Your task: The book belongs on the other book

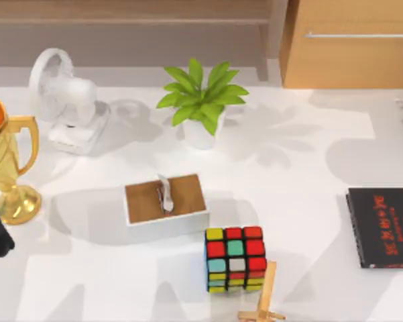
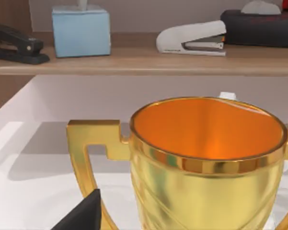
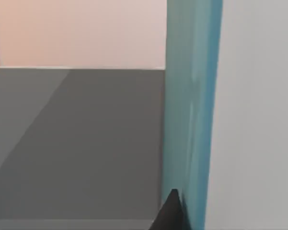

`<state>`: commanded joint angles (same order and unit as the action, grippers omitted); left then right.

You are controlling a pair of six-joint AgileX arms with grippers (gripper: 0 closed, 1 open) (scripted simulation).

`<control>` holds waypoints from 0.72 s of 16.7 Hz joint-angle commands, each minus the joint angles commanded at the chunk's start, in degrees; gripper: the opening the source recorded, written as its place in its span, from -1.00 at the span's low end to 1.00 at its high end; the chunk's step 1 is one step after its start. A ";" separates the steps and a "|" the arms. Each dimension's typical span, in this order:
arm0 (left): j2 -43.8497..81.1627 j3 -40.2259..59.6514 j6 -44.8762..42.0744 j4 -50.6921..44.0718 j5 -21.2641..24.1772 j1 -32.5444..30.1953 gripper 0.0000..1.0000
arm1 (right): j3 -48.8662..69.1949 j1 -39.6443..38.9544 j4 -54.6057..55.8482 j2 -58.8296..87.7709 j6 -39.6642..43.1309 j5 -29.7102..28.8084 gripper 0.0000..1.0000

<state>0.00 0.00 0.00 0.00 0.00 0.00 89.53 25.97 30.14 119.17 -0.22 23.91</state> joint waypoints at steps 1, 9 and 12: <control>0.00 0.00 0.00 0.00 0.00 0.00 1.00 | -0.76 -0.08 0.07 -1.18 -1.09 -0.83 -1.00; 0.00 0.00 0.00 0.00 0.00 0.00 1.00 | -22.05 -6.74 -2.53 -26.06 -25.95 -14.96 -1.00; 0.00 0.00 0.00 0.00 0.00 0.00 1.00 | -34.80 -12.56 -5.62 -38.35 -40.12 -21.23 -1.00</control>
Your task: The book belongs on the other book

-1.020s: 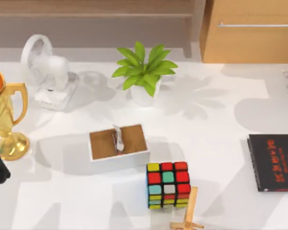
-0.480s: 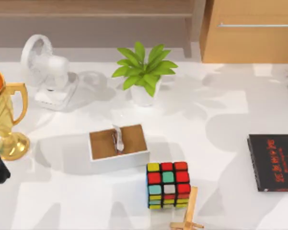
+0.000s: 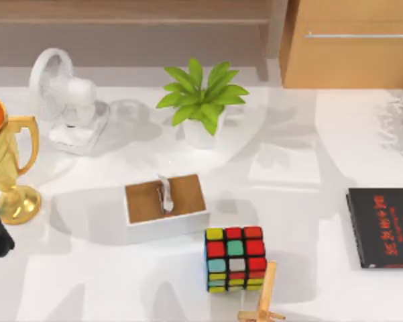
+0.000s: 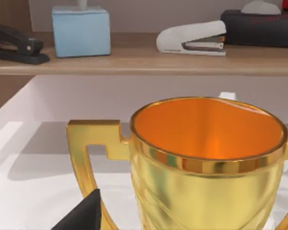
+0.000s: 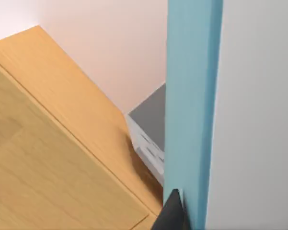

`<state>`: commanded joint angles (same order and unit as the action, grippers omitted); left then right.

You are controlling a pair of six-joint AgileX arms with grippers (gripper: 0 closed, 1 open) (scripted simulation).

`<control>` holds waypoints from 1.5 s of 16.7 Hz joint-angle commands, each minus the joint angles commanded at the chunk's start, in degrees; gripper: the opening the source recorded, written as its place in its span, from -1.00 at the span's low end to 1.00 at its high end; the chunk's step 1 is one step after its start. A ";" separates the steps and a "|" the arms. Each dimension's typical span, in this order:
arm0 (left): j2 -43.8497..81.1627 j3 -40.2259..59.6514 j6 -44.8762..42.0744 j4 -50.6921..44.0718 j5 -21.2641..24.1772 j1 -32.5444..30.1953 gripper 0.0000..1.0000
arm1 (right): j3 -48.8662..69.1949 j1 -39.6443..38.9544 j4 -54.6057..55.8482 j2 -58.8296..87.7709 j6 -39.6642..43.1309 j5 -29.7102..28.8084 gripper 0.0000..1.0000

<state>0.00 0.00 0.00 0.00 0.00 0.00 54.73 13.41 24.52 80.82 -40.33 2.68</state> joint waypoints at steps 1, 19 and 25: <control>0.00 0.00 0.00 0.00 0.00 0.00 1.00 | -4.49 -2.28 -1.27 -4.03 -4.91 -1.97 -1.00; 0.00 0.00 0.00 0.00 0.00 0.00 1.00 | -51.98 -29.88 -18.73 -41.08 -58.50 -18.20 -1.00; 0.00 0.00 0.00 0.00 0.00 0.00 1.00 | -51.89 -29.41 -16.47 -38.89 -58.37 -17.86 -1.00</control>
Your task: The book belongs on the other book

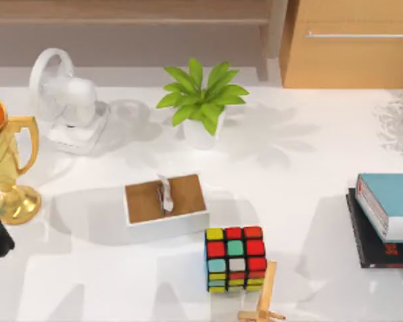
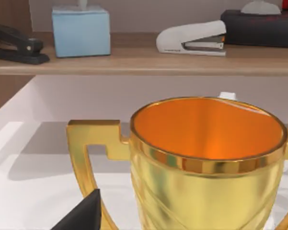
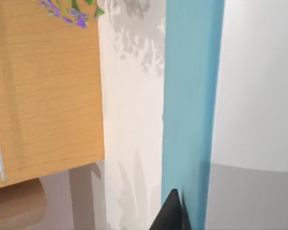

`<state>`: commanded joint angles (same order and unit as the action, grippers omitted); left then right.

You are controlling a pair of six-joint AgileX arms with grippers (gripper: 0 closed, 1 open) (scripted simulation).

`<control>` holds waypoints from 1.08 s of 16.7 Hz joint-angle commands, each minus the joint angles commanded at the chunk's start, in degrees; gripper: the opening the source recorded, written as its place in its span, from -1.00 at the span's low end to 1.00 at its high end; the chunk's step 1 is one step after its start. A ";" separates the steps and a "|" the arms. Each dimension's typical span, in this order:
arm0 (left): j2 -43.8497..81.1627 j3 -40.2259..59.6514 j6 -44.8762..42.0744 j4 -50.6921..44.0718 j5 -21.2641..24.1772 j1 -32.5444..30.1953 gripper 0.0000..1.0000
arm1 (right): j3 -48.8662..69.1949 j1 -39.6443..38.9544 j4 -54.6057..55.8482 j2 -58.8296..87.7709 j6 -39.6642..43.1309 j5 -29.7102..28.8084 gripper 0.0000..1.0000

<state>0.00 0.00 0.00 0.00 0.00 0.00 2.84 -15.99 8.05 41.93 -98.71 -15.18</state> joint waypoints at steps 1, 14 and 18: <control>0.00 0.00 0.00 0.00 0.00 0.00 1.00 | -0.04 0.07 0.72 0.72 0.07 0.10 -1.00; 0.00 0.00 0.00 0.00 0.00 0.00 1.00 | -0.10 0.19 1.53 1.51 0.18 0.23 0.21; 0.00 0.00 0.00 0.00 0.00 0.00 1.00 | -0.10 0.19 1.53 1.51 0.18 0.23 0.81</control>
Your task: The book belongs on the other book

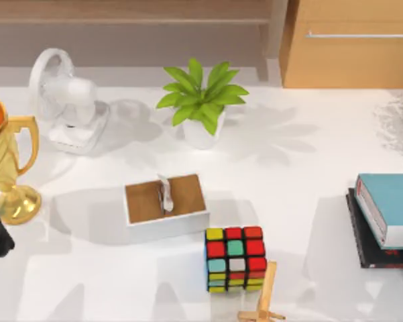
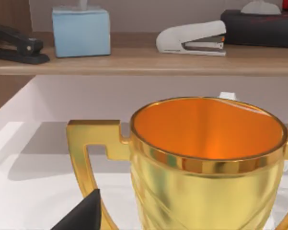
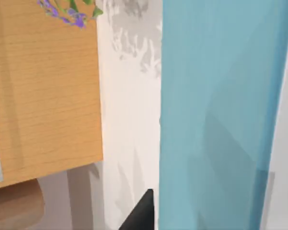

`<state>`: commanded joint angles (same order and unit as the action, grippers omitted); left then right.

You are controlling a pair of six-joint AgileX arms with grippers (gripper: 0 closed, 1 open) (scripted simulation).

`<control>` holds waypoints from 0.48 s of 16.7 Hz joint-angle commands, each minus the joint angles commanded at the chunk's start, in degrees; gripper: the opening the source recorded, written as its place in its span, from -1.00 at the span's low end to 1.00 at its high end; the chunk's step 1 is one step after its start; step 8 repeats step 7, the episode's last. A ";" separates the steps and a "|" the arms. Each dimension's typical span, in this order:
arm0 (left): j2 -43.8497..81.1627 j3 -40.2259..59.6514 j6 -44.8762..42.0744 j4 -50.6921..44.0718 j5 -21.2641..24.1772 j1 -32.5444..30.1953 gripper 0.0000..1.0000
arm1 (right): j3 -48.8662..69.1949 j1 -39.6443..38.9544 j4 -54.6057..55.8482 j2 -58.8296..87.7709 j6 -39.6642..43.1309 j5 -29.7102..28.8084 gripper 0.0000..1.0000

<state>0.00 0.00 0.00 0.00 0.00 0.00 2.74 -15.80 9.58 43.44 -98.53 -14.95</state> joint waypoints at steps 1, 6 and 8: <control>0.00 0.00 0.00 0.00 0.00 0.00 1.00 | 0.00 0.00 0.00 0.00 0.00 0.00 0.96; 0.00 0.00 0.00 0.00 0.00 0.00 1.00 | 0.00 0.00 0.00 0.00 0.00 0.00 1.00; 0.00 0.00 0.00 0.00 0.00 0.00 1.00 | 0.00 0.00 0.00 0.00 0.00 0.00 1.00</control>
